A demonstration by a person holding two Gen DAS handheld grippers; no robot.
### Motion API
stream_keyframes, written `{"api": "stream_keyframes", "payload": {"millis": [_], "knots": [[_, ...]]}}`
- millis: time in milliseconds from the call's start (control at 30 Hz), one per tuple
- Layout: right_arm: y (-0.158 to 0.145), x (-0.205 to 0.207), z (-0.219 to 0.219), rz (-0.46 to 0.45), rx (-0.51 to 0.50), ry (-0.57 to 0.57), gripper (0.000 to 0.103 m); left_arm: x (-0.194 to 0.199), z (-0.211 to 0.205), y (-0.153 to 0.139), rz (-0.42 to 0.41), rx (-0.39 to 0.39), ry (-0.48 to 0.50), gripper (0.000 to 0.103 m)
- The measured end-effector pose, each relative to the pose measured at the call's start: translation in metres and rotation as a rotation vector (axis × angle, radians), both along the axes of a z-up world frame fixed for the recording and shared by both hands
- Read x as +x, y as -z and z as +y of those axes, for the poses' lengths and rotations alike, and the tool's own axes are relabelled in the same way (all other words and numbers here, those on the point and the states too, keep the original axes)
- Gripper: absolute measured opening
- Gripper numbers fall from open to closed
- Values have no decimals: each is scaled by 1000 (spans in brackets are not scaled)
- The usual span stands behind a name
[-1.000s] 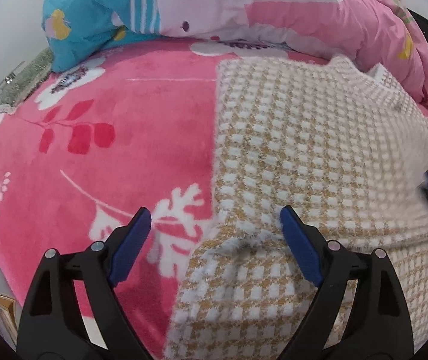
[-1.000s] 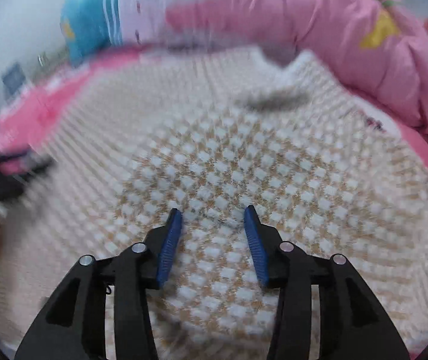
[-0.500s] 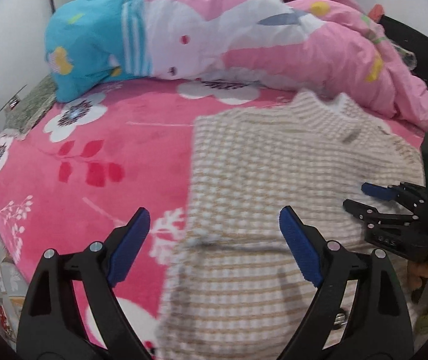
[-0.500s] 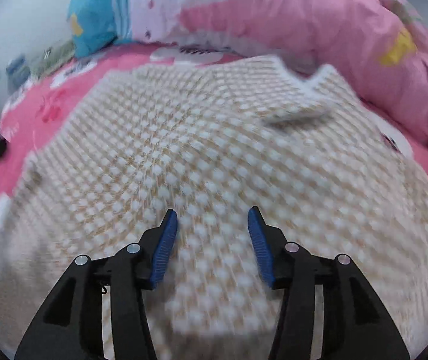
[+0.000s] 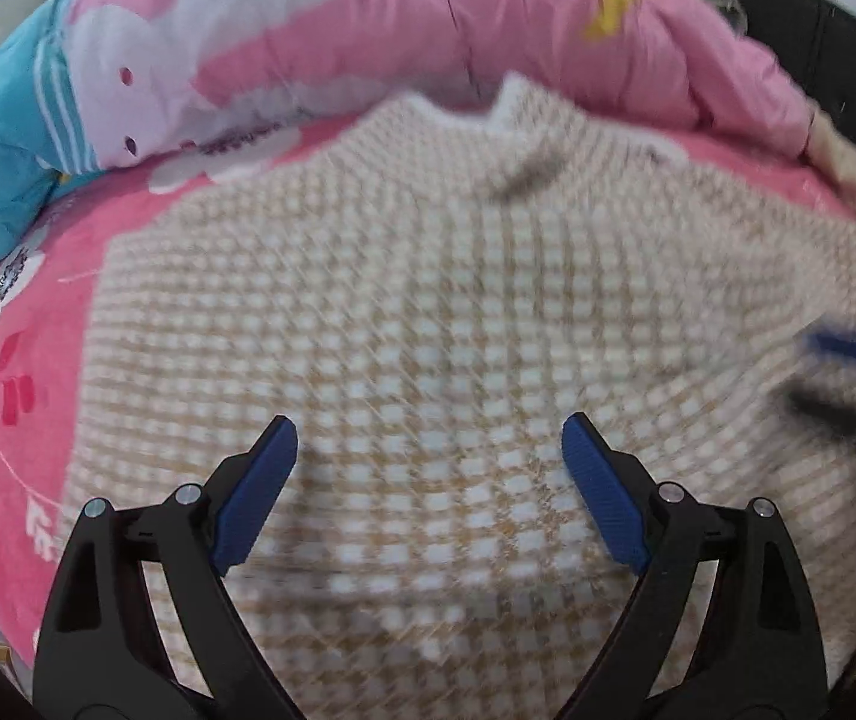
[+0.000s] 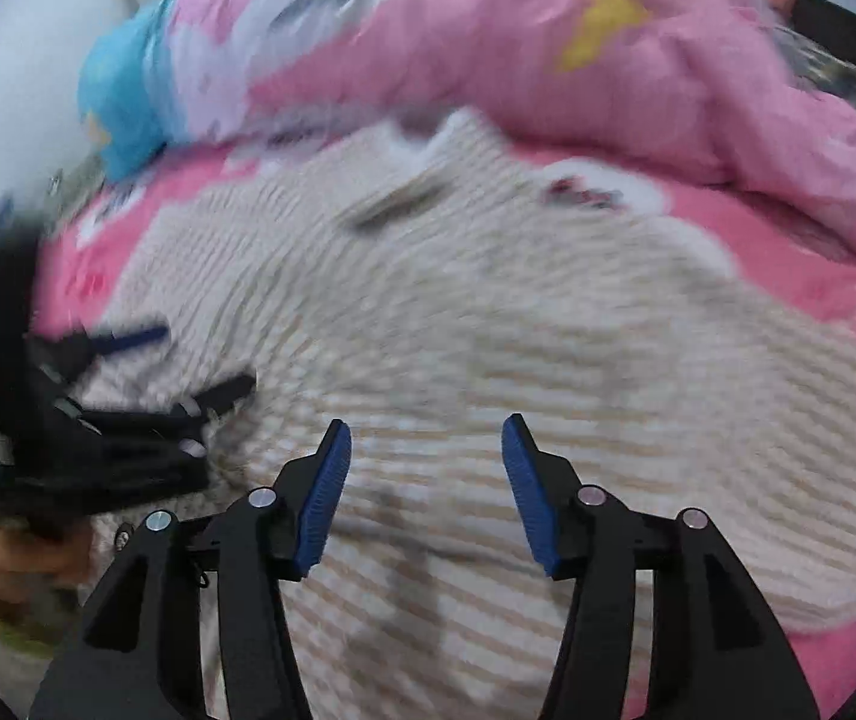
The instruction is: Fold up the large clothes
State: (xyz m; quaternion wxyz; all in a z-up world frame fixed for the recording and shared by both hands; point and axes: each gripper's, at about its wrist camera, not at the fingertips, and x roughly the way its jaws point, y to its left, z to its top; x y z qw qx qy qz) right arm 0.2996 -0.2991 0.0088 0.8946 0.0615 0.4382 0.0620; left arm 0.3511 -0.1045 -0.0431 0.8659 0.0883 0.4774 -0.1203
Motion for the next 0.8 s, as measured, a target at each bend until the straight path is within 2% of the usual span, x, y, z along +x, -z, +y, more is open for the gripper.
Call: {"api": "stream_keyframes", "payload": {"millis": [33,100,200,300,400,467,533,600,733,800], "knots": [[-10,-11,-29,-1,45,45,61,-1,-1,6,3,4,-5,90],[-21,-23,-67,9,83,122,62,-6,2,11,-45,-7,-29,96],[-42,-45,-151,27,57,315,62,-11,10,16,-48,-59,-42,96],[-55,-69,-228,45,63,506,62,-15,12,17,-63,-67,-41,96],[-52,-80,-289,72,49,684,62,-16,15,16,-71,-79,-42,96],[-42,-90,-322,100,89,770,62,-17,16,16,-75,-86,-42,96],[-25,-98,-344,124,161,828,62,-16,15,16,-79,-88,-42,96],[-16,-99,-358,126,192,855,62,-17,15,16,-83,-89,-42,96],[2,-84,-365,144,203,884,58,-19,15,16,-83,-91,-42,97],[8,-74,-360,158,202,894,38,-19,15,17,-83,-95,-42,97]]}}
